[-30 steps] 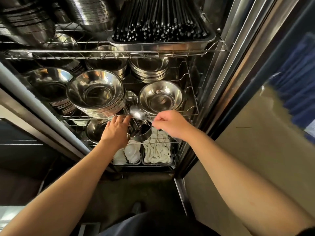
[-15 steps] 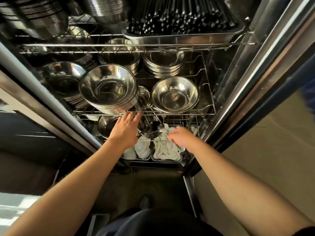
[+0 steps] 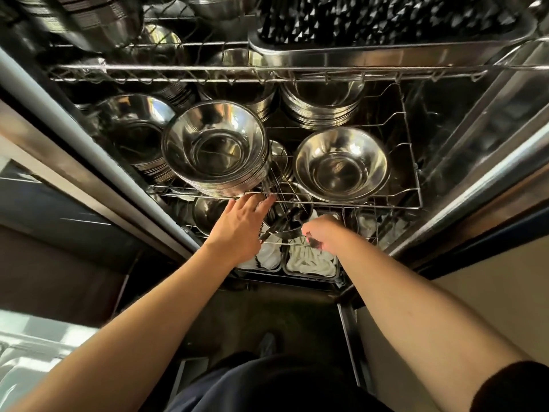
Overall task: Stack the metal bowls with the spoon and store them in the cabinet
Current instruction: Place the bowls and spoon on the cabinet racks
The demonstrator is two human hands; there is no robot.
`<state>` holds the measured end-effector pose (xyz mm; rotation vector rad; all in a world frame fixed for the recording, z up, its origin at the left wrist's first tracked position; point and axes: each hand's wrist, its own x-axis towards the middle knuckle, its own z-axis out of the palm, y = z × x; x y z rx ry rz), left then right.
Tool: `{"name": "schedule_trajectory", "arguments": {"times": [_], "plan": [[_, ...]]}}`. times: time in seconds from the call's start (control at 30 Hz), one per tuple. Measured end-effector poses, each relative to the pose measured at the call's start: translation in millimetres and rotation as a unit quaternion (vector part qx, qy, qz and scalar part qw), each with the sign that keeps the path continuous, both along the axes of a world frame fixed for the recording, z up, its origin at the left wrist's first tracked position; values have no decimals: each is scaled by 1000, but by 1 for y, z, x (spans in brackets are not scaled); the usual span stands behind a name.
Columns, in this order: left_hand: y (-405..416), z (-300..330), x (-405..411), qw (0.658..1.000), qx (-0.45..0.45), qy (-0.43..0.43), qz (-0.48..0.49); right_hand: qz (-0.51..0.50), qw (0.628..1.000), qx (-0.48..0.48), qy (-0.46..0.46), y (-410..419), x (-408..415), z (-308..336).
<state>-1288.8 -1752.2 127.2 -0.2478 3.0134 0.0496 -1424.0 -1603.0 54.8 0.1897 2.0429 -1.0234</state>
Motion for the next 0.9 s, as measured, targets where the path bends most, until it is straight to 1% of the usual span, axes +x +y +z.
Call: {"name": "schedule_trajectory", "arguments": {"times": [0.27, 0.43, 0.57, 0.63, 0.7, 0.9], "plan": [[-2, 0, 0, 1000, 11, 8, -1, -4, 1000, 5, -18, -21, -10, -13], [-1, 0, 0, 1000, 14, 10, -3, -4, 999, -28, -32, -26, -11, -16], [0, 0, 0, 1000, 12, 7, 0, 0, 999, -35, -33, -26, -10, -14], [0, 0, 0, 1000, 13, 9, 2, 23, 998, -53, -33, -24, -7, -11], [0, 0, 0, 1000, 19, 12, 3, 58, 997, -55, -14, -19, -4, -10], [1, -2, 0, 1000, 19, 21, 4, 172, 982, -18, 76, -4, 2, -3]]}}
